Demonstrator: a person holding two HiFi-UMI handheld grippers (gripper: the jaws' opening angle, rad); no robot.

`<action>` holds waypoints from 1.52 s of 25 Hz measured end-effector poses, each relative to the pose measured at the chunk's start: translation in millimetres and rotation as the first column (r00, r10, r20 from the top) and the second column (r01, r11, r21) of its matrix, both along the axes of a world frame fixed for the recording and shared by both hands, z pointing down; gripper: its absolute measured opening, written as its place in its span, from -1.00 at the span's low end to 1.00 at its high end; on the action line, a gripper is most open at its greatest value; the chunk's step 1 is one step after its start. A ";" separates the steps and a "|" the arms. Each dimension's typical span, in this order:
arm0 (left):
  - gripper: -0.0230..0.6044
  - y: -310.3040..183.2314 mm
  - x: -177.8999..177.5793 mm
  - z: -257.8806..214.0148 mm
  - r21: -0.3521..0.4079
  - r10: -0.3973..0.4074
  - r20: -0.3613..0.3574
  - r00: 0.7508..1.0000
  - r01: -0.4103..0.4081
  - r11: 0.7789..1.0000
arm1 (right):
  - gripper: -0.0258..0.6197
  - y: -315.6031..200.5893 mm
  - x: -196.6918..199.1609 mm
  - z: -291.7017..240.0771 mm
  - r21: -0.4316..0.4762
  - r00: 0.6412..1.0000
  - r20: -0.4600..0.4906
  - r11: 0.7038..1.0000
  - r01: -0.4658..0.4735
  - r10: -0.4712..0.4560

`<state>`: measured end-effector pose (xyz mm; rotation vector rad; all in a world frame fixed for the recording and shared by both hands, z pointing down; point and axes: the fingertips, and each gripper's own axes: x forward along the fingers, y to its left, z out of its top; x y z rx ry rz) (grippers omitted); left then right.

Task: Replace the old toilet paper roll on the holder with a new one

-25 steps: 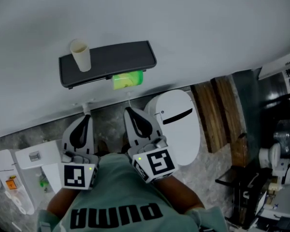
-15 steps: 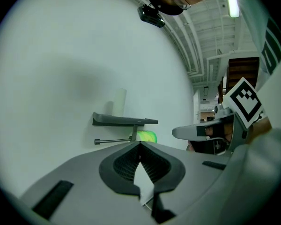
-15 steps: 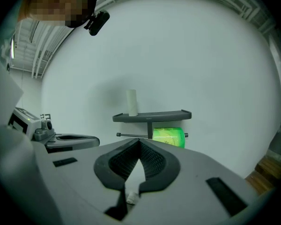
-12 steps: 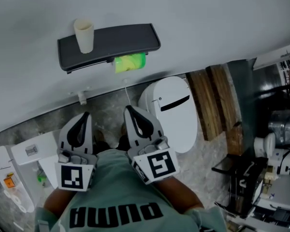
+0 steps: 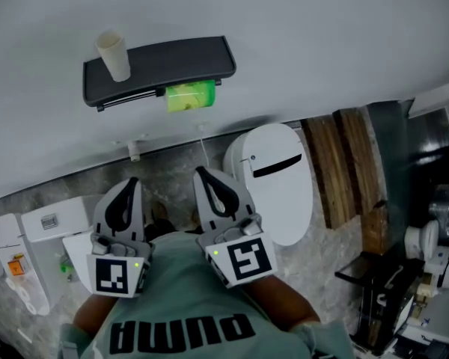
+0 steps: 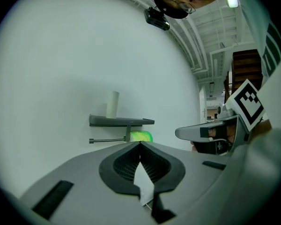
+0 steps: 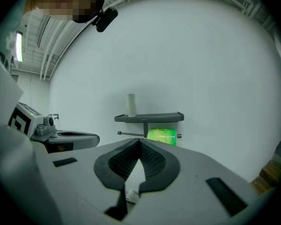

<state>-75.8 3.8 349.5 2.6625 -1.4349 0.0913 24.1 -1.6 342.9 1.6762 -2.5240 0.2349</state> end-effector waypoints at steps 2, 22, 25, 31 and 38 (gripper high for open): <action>-0.92 5.8 11.4 -3.6 0.009 -0.017 -0.002 1.000 0.017 1.000 | -0.91 4.6 10.9 -2.7 0.007 1.000 -0.001 1.000 0.017 -0.017; -0.92 81.9 48.7 39.3 -0.070 -0.243 0.106 0.964 0.251 0.965 | -0.91 55.6 60.7 26.1 0.000 0.984 0.010 0.984 0.175 -0.175; -0.92 86.5 53.8 43.1 -0.078 -0.243 0.106 0.964 0.252 0.965 | -0.91 63.1 65.5 27.0 -0.005 0.984 0.003 0.984 0.178 -0.178; -0.92 92.0 66.8 49.3 -0.089 -0.222 0.113 0.969 0.232 0.969 | -0.91 73.2 76.7 35.0 -0.026 0.988 0.009 0.987 0.156 -0.156; -0.92 94.2 80.5 46.9 -0.071 -0.196 0.121 0.973 0.206 0.976 | -0.91 83.9 81.7 38.2 -0.020 0.987 0.005 0.987 0.161 -0.161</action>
